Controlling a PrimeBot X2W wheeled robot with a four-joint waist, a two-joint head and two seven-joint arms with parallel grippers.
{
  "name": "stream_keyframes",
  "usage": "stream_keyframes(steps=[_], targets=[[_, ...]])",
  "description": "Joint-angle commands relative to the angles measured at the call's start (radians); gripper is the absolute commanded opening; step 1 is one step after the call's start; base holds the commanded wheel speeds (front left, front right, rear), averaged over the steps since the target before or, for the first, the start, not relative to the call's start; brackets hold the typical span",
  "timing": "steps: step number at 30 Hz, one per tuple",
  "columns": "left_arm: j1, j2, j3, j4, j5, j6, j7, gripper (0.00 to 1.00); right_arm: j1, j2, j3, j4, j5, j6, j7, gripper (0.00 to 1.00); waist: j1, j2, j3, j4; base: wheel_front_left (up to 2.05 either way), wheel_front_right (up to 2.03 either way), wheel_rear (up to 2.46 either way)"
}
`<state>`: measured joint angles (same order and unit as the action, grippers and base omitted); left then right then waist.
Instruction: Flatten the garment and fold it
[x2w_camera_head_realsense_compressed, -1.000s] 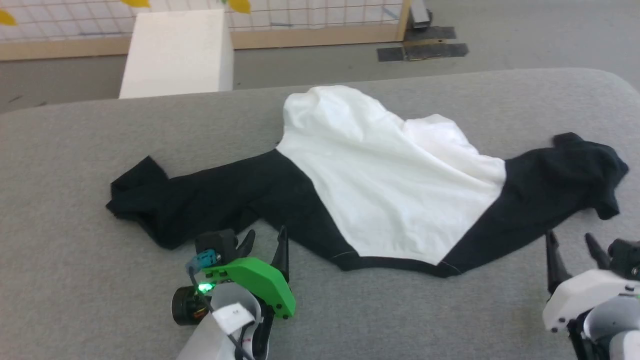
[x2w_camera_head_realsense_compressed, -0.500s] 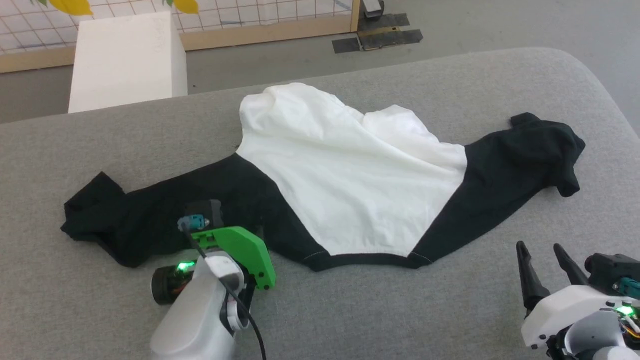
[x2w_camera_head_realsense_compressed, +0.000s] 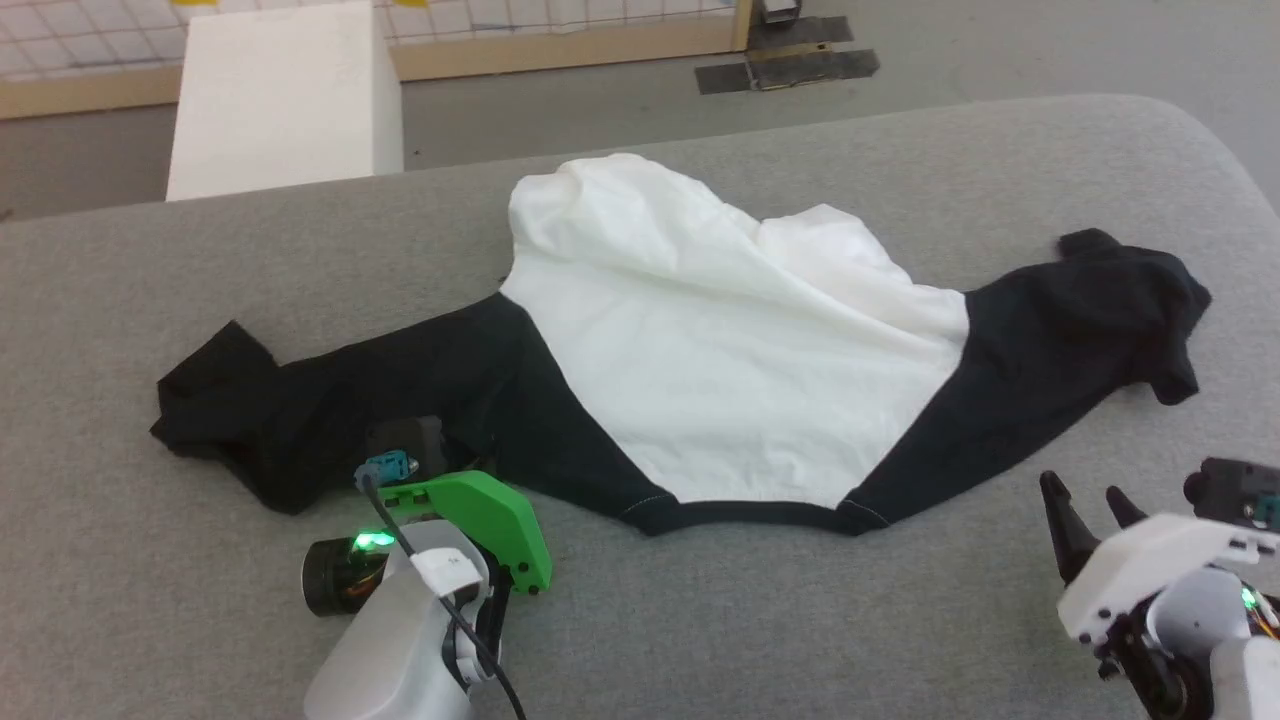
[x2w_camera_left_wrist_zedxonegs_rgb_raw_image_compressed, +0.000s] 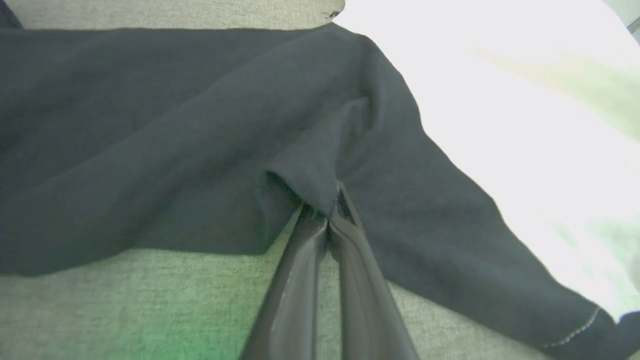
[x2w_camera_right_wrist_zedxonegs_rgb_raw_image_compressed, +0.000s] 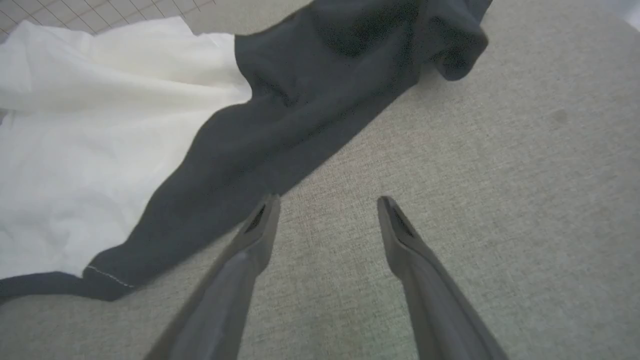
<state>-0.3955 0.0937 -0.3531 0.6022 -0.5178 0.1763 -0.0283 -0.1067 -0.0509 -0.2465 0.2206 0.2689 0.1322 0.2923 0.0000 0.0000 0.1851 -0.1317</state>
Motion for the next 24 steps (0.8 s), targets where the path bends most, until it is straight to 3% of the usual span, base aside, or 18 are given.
stream_keyframes(steps=[1, 15, 16, 17, 18, 19, 24], targets=[[0.014, 0.004, -0.001, -0.005, 0.004, -0.003, -0.008, 0.00, -0.033, 0.001, -0.004, 0.021, 0.014, -0.002, 0.022, 1.00, 0.0000, 0.0000, 0.010, 0.025, 0.00, 0.00, 0.00], [0.008, -0.005, -0.029, -0.040, -0.003, -0.018, -0.024, 0.00, -0.259, 0.001, -0.067, 0.333, 0.022, -0.002, 0.125, 1.00, 0.0000, 0.0000, 0.052, 0.102, 0.00, 0.00, 0.00], [0.008, -0.006, -0.030, -0.041, -0.004, -0.019, -0.024, 0.00, -0.270, 0.001, -0.064, 0.354, 0.026, -0.002, 0.121, 0.58, 0.0000, 0.0000, 0.053, 0.103, 0.00, 0.00, 0.00], [0.009, -0.006, -0.032, -0.040, -0.004, -0.019, -0.024, 0.00, -0.277, 0.001, -0.062, 0.368, 0.027, -0.002, 0.116, 0.39, 0.0000, 0.0000, 0.053, 0.104, 0.00, 0.00, 0.00], [0.011, -0.006, -0.033, -0.040, -0.006, -0.020, -0.024, 0.00, -0.285, 0.001, -0.057, 0.380, 0.029, -0.002, 0.102, 0.08, 0.0000, 0.0000, 0.052, 0.105, 0.00, 0.00, 0.00], [0.012, -0.006, -0.034, -0.039, -0.007, -0.020, -0.024, 0.00, -0.289, 0.001, -0.055, 0.390, 0.031, -0.002, 0.091, 0.00, 0.0000, 0.0000, 0.049, 0.105, 0.00, 0.00, 0.00], [0.031, -0.008, -0.034, -0.037, -0.017, -0.024, -0.040, 0.00, -0.270, 0.001, -0.030, 0.393, 0.055, -0.002, 0.016, 0.00, 0.0000, 0.0000, 0.016, 0.097, 0.00, 0.00, 0.00]])
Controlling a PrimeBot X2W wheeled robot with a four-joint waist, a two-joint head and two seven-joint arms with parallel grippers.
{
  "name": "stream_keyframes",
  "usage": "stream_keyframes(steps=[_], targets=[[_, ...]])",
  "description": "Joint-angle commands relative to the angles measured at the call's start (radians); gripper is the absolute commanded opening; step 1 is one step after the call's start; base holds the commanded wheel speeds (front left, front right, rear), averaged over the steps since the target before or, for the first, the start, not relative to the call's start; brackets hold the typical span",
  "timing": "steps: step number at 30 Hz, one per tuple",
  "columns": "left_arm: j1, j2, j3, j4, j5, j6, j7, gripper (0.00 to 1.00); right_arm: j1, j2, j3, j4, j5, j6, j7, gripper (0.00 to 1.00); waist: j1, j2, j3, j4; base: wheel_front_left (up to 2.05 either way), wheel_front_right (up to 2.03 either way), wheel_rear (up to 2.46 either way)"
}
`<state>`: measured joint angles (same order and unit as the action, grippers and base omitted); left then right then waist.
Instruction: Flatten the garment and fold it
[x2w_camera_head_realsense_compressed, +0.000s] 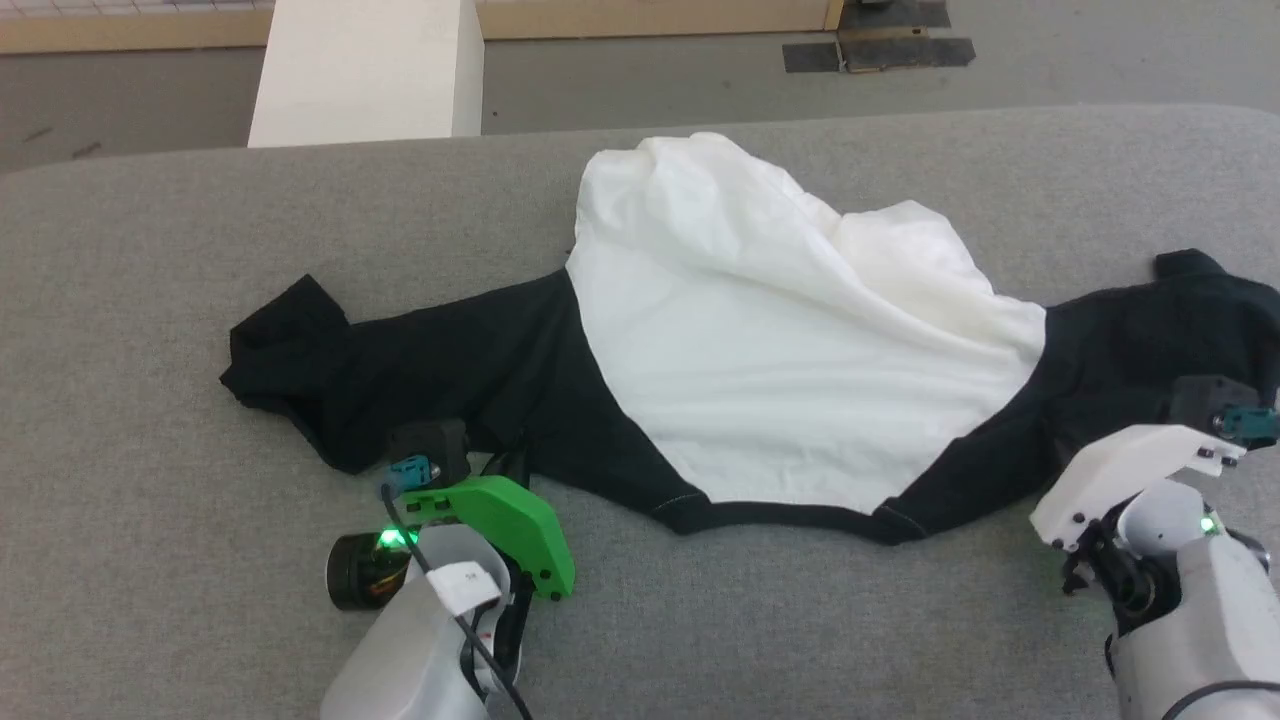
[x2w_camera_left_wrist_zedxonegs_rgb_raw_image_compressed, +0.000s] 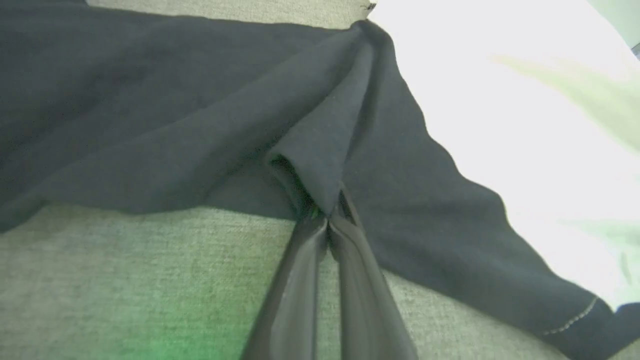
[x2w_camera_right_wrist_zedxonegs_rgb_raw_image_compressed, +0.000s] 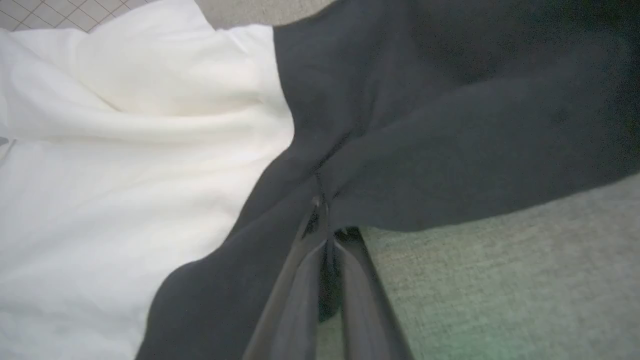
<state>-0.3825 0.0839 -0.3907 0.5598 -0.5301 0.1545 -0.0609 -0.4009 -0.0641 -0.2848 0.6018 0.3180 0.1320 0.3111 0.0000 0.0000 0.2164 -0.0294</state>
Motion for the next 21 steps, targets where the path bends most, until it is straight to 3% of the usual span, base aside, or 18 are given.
stream_keyframes(steps=[1, 3, 4, 6, 13, 17, 21], targets=[[0.038, 0.007, 0.013, -0.018, -0.012, -0.004, -0.037, 0.00, 0.063, 0.014, 0.027, -0.041, 0.020, -0.001, -0.045, 0.00, 0.0000, 0.0000, -0.046, -0.016, 0.00, 0.00, 0.00], [0.054, 0.014, 0.019, -0.045, -0.018, -0.008, -0.053, 0.00, 0.095, 0.014, 0.038, -0.092, 0.026, -0.001, -0.055, 0.00, 0.0000, 0.0000, -0.066, -0.021, 0.00, 0.00, 0.00], [0.094, 0.030, 0.041, -0.156, -0.048, -0.024, -0.068, 0.00, 0.179, 0.014, 0.049, -0.271, 0.024, -0.001, -0.033, 0.00, 0.0000, 0.0000, -0.104, -0.026, 0.00, 0.00, 0.00], [0.112, 0.036, 0.060, -0.237, -0.082, -0.039, -0.059, 0.00, 0.220, 0.014, 0.045, -0.385, 0.013, -0.001, 0.002, 0.00, 0.0000, 0.0000, -0.118, -0.026, 0.00, 0.00, 0.00], [0.111, 0.082, 0.119, -0.563, -0.213, -0.080, 0.069, 0.00, 0.256, 0.014, 0.069, -0.762, -0.062, -0.001, 0.207, 0.00, 0.0000, 0.0000, -0.139, -0.020, 0.00, 0.00, 0.00], [0.041, 0.116, 0.153, -0.692, -0.279, -0.073, 0.180, 0.00, 0.180, -0.032, 0.121, -0.879, -0.108, -0.001, 0.326, 0.00, 0.0000, 0.0000, -0.124, -0.009, 0.00, 0.00, 0.00], [-0.083, 0.157, 0.192, -0.742, -0.302, -0.052, 0.260, 0.00, 0.026, -0.112, 0.173, -0.892, -0.120, -0.001, 0.411, 0.00, 0.0000, 0.0000, -0.072, -0.004, 0.00, 0.00, 0.00]])
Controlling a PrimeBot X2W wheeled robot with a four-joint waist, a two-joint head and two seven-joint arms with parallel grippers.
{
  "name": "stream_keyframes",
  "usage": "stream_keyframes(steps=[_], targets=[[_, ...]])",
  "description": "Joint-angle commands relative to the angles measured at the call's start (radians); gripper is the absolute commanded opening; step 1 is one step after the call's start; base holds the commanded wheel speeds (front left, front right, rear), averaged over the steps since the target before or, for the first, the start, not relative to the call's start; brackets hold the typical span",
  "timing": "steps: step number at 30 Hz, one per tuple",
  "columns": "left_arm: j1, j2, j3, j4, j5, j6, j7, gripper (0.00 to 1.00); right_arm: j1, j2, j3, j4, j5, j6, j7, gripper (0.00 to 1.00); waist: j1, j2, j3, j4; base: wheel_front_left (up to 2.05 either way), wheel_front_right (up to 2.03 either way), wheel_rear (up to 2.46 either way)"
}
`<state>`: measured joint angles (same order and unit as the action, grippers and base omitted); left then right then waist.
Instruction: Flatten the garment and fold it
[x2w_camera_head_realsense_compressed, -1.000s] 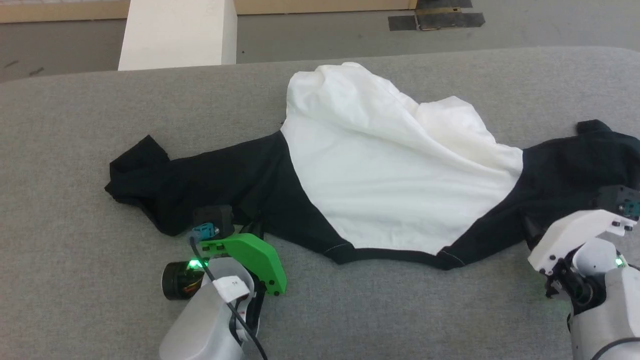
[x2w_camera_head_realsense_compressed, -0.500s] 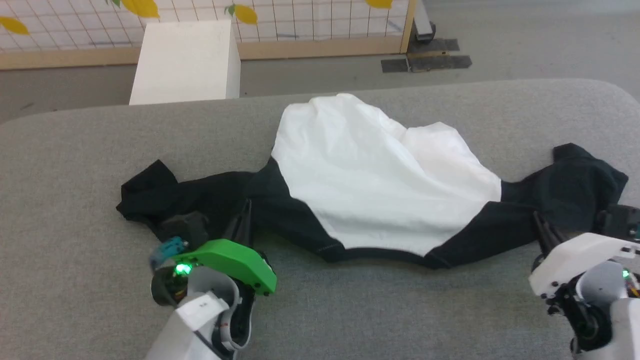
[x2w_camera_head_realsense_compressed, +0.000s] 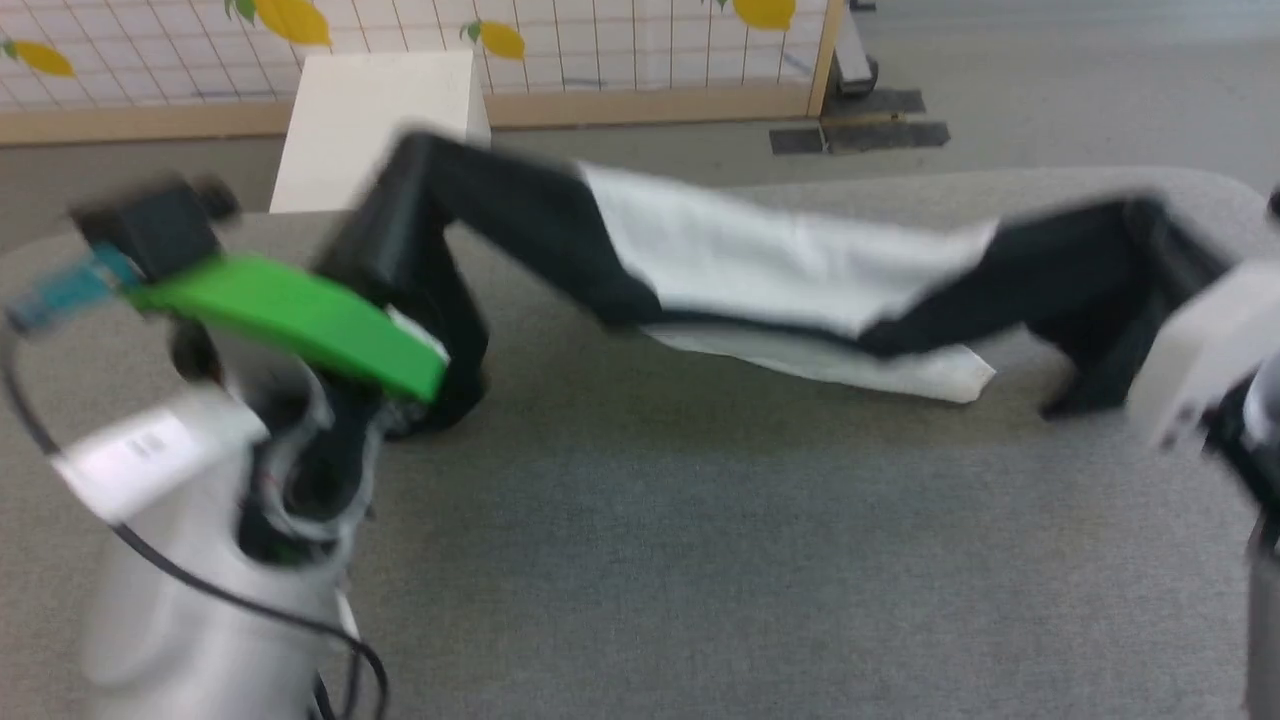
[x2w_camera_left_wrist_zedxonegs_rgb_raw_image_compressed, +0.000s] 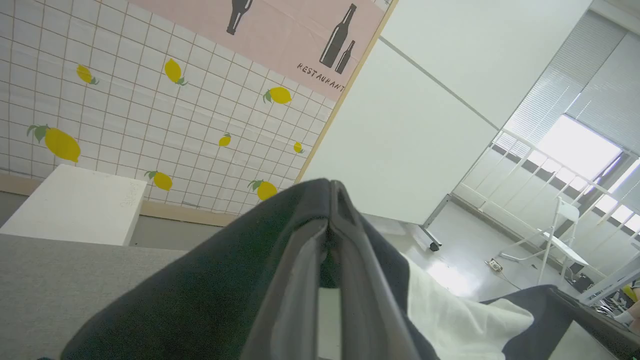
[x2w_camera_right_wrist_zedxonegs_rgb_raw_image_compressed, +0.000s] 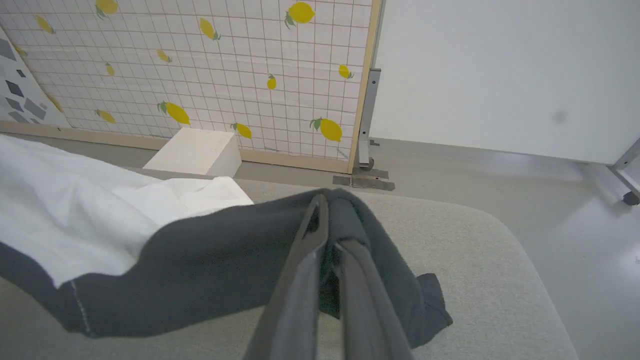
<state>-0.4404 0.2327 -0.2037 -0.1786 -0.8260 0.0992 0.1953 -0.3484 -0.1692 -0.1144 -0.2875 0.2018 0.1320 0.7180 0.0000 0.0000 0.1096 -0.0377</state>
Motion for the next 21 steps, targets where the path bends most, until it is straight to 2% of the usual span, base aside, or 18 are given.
stream_keyframes(steps=[1, 5, 11, 16, 21], targets=[[-0.066, 0.014, 0.019, -0.004, -0.014, 0.011, 0.020, 0.00, -0.082, -0.026, 0.015, 0.008, -0.004, -0.001, 0.023, 0.00, 0.0000, 0.0000, 0.055, 0.005, 0.00, 0.00, 0.00], [-0.237, 0.043, 0.061, 0.024, -0.011, 0.041, 0.061, 0.00, -0.314, -0.091, 0.055, 0.075, -0.021, -0.001, 0.056, 0.00, 0.0000, 0.0000, 0.152, 0.007, 0.00, 0.00, 0.00], [-0.532, 0.088, 0.103, 0.159, 0.049, 0.073, 0.055, 0.00, -0.668, -0.144, 0.124, 0.238, -0.088, -0.001, 0.020, 0.00, 0.0000, 0.0000, 0.308, 0.011, 0.00, 0.00, 0.00], [-0.746, 0.084, 0.136, 0.276, 0.088, 0.101, -0.016, 0.00, -0.916, -0.136, 0.143, 0.375, -0.161, -0.001, -0.077, 0.00, 0.0000, 0.0000, 0.402, 0.017, 0.00, 0.00, 0.00], [-0.909, 0.063, 0.182, 0.382, 0.088, 0.095, -0.127, 0.00, -1.106, -0.107, 0.130, 0.499, -0.233, -0.001, -0.220, 0.00, 0.0000, 0.0000, 0.447, 0.023, 0.00, 0.00, 0.00]])
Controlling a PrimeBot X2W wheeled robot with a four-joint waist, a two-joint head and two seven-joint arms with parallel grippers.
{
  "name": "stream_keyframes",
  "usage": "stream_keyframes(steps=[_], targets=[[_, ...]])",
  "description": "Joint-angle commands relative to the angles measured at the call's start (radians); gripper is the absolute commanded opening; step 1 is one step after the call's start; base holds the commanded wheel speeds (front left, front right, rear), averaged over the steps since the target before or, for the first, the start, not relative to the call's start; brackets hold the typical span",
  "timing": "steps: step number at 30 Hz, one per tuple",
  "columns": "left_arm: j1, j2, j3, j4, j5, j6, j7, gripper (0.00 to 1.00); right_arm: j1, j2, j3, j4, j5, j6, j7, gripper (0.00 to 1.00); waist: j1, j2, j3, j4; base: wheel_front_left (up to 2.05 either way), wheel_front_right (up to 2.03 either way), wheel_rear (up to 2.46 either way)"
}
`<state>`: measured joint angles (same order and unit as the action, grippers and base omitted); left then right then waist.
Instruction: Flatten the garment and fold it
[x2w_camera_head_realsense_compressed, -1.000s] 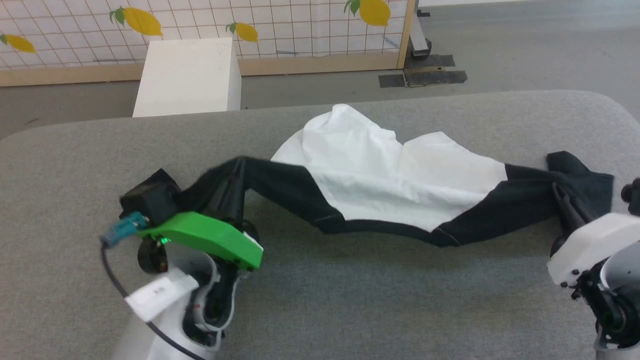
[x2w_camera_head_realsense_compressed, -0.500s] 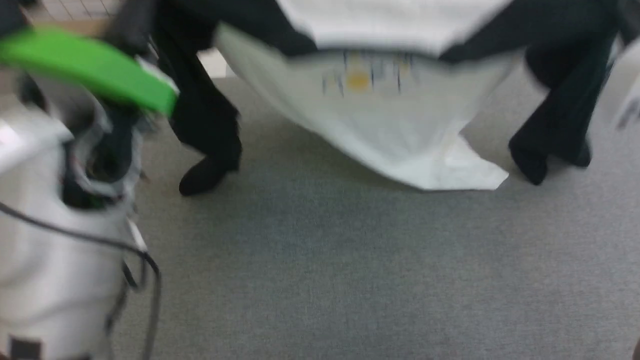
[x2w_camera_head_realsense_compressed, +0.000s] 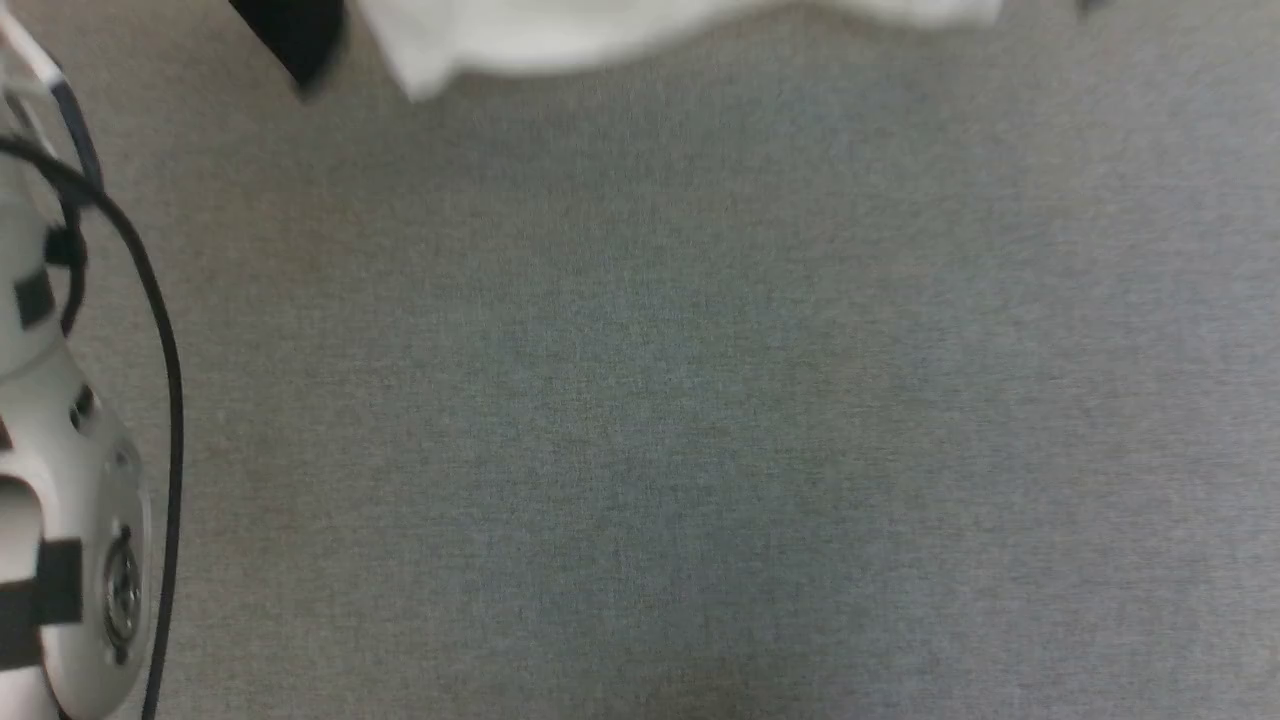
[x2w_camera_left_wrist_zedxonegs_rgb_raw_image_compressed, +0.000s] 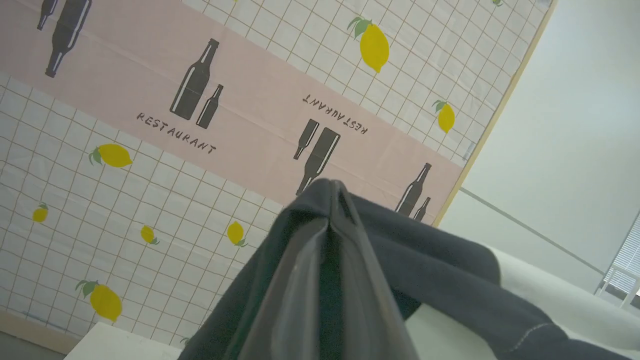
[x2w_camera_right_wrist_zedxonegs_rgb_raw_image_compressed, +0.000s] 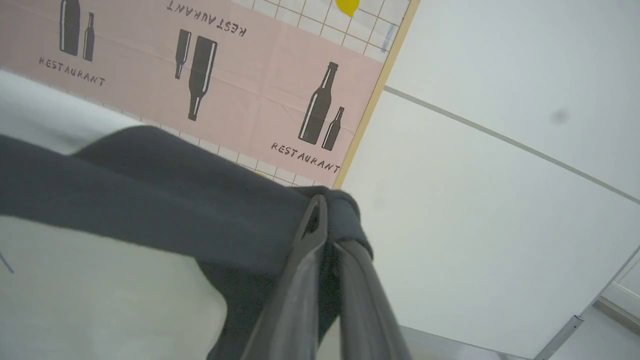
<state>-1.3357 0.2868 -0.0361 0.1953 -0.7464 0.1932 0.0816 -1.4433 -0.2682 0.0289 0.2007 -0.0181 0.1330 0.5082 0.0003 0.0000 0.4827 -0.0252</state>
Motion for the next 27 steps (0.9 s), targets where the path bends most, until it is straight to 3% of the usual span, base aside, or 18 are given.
stream_keyframes(steps=[1, 7, 16, 21, 27], targets=[[-0.030, 0.008, 0.019, 0.024, 0.009, -0.003, -0.029, 0.00, -0.033, -0.001, -0.018, 0.031, -0.023, -0.002, -0.032, 0.00, -0.0003, 0.0000, 0.076, 0.012, 0.00, 0.00, 0.00], [-0.026, -0.003, 0.026, 0.111, -0.005, -0.047, -0.087, 0.00, -0.046, 0.034, -0.044, 0.157, -0.041, -0.002, -0.128, 0.00, -0.0003, 0.0000, 0.067, 0.026, 0.00, 0.00, 0.00], [0.318, 0.030, -0.035, 0.184, 0.020, -0.128, -0.097, 0.00, 0.302, 0.040, -0.020, 0.228, 0.093, -0.002, -0.130, 0.00, -0.0003, 0.0000, -0.035, 0.027, 0.00, 0.00, 0.00], [0.588, 0.026, -0.041, 0.155, 0.001, -0.138, -0.099, 0.00, 0.573, 0.026, -0.012, 0.137, 0.203, -0.002, -0.090, 0.00, -0.0003, 0.0000, -0.126, 0.026, 0.00, 0.00, 0.00], [0.934, 0.000, -0.049, 0.051, -0.028, -0.099, -0.074, 0.00, 0.936, 0.042, -0.074, -0.079, 0.266, -0.002, -0.012, 0.00, -0.0003, 0.0000, -0.231, 0.021, 0.00, 0.00, 0.00]])
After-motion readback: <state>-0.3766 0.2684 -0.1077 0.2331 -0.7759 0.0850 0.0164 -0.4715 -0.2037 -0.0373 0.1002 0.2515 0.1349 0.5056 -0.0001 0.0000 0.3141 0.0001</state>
